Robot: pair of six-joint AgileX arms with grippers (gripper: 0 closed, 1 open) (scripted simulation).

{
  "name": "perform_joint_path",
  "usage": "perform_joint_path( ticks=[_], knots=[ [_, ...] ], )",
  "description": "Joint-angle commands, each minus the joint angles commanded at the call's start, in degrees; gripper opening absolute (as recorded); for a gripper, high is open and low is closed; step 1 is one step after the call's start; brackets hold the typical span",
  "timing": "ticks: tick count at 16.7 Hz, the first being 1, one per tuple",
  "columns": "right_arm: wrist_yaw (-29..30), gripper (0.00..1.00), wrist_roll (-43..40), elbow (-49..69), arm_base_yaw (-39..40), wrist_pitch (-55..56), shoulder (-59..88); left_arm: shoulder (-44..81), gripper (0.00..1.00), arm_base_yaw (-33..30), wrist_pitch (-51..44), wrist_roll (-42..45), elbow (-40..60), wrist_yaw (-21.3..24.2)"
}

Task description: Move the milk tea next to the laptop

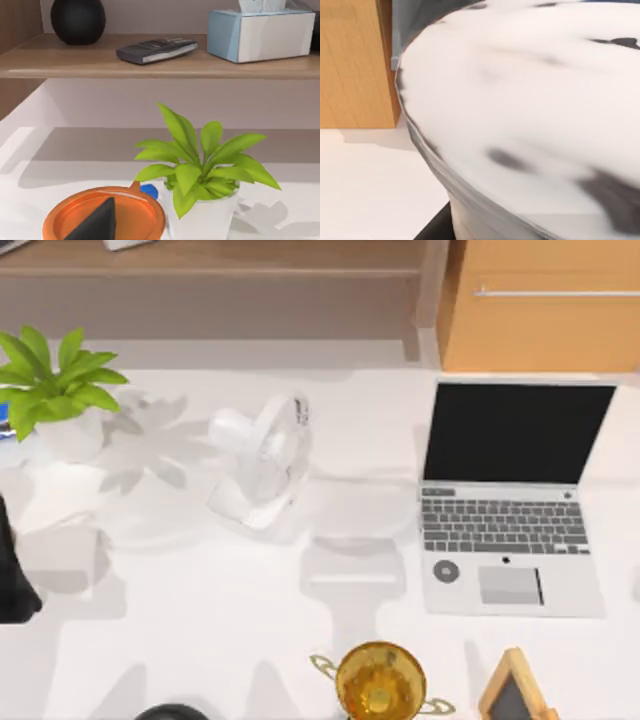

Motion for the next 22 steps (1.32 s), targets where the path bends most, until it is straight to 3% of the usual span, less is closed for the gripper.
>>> perform_joint_path(
  ticks=[10, 22],
  knots=[
    [2.7, 0.0, 0.9, 0.2, 2.0, 2.3, -7.1, 0.0, 1.0, 0.0, 0.0, 0.0, 0.0, 0.0],
    [19.3, 0.0, 3.6, -13.0, 20.5, -6.4, -28.2, 0.0, 1.0, 0.0, 0.0, 0.0, 0.0, 0.0]
  ],
)
